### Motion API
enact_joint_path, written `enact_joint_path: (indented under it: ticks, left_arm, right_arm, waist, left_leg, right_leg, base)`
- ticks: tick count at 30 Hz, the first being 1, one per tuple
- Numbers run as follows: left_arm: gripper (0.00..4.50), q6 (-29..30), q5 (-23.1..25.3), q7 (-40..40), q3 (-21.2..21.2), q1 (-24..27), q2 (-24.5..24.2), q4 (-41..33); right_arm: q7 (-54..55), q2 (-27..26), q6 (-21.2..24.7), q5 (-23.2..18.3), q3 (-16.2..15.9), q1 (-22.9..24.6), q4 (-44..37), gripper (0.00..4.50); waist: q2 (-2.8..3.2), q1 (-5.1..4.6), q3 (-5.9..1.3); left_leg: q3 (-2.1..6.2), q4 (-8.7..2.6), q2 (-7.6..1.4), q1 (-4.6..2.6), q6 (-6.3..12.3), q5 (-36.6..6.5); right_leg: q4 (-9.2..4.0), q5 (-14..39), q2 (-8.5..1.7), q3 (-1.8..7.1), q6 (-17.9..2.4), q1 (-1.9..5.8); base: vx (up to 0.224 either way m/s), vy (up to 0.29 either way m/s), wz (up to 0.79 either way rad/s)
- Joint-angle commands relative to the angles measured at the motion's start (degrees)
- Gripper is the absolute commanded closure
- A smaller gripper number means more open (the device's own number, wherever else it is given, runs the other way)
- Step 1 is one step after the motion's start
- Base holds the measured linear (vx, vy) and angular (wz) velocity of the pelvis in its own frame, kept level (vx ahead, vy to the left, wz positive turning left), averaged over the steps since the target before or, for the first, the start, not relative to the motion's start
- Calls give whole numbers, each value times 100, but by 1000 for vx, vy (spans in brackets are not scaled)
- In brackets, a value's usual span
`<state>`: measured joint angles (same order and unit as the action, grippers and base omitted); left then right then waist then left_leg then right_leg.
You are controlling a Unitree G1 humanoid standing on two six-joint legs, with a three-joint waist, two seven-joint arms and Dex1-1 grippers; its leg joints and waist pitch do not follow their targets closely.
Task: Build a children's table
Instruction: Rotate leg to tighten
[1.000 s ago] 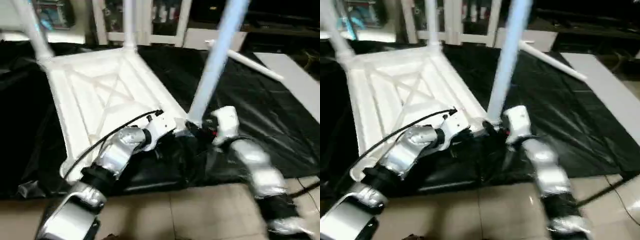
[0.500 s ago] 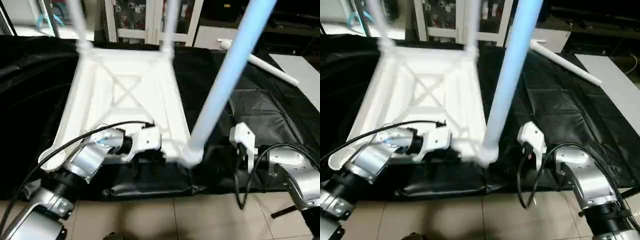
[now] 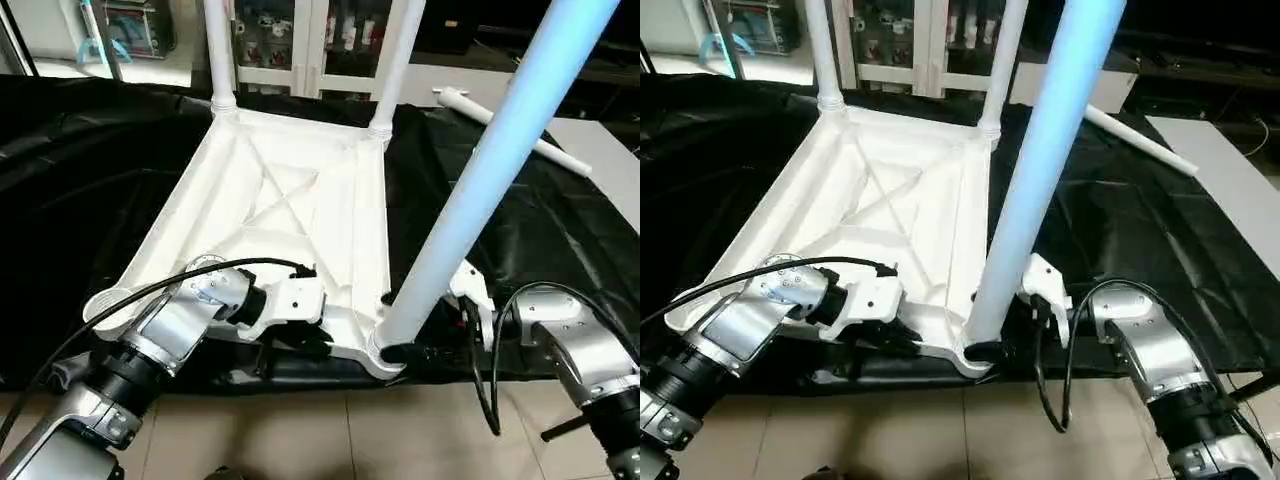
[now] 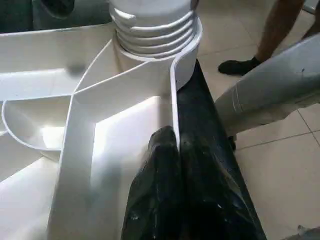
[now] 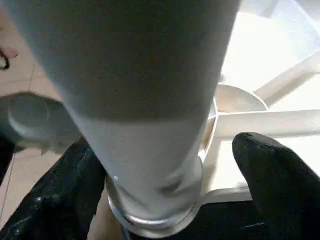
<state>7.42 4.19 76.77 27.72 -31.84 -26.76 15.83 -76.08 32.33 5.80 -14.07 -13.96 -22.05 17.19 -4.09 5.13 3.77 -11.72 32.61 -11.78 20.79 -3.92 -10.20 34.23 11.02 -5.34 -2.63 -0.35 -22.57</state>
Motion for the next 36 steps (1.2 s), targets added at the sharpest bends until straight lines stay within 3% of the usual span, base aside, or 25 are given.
enact_joint_path:
  ticks: [1,10,14,18,24,28,32,34,36]
  left_arm:
    - [450,111,329,83,481,186,-30,214]
    - [450,125,343,63,480,203,-15,220]
    - [450,137,348,69,485,201,-11,222]
    - [450,144,356,65,496,180,2,240]
    - [450,181,359,73,495,174,-6,235]
    - [450,289,357,-74,414,157,46,280]
    - [450,728,304,-882,46,69,451,480]
    - [450,829,299,-1130,-49,39,589,552]
    - [450,984,300,-1636,-225,-25,866,702]
  right_arm:
    - [-88,61,-138,247,-160,-102,121,64]
    - [-316,36,-372,377,-342,-169,360,133]
    - [-398,31,-461,448,-389,-190,470,173]
    - [-414,-8,-489,424,-389,-218,575,185]
    - [-365,-101,-505,395,-343,-217,690,187]
    - [-101,-255,-464,303,-163,-229,803,187]
    - [1204,-752,-295,319,299,-465,1451,188]
    - [1572,-876,-247,344,399,-522,1619,188]
    - [2135,-1099,-150,335,563,-580,1822,188]
  waist:
    - [-25,-16,-274]
    - [-26,-19,-252]
    - [-26,-24,-258]
    - [-29,-21,-259]
    - [-14,-24,-240]
    - [-10,-32,-232]
    - [-9,-107,-189]
    - [-15,-180,-190]
    - [-40,-264,-206]
  left_leg:
    - [81,-390,-198,-91,207,-1227]
    - [101,-413,-206,-100,138,-1579]
    - [103,-414,-205,-104,134,-1597]
    - [98,-412,-202,-100,165,-1544]
    - [112,-434,-207,-104,109,-1737]
    - [118,-446,-206,-109,77,-1857]
    - [171,-481,-184,-133,-148,-2450]
    - [222,-495,-177,-121,-239,-2615]
    - [281,-514,-156,-32,-233,-2528]
  right_leg:
    - [-354,1051,-282,204,-1120,152]
    - [-419,1698,-293,211,-990,122]
    - [-410,1588,-280,213,-1000,119]
    - [-397,1461,-274,212,-1055,125]
    - [-431,1752,-282,215,-990,111]
    - [-448,1871,-280,217,-955,100]
    - [-530,2733,-293,191,-786,49]
    - [-572,3156,-312,157,-620,60]
    - [-593,3289,-330,124,-468,124]
  base:
    - [0,0,0]
    - [0,0,0]
    - [0,0,0]
    - [0,0,0]
    - [0,0,0]
    - [0,0,0]
    - [0,0,0]
    - [-55,14,-12]
    - [-56,23,-16]
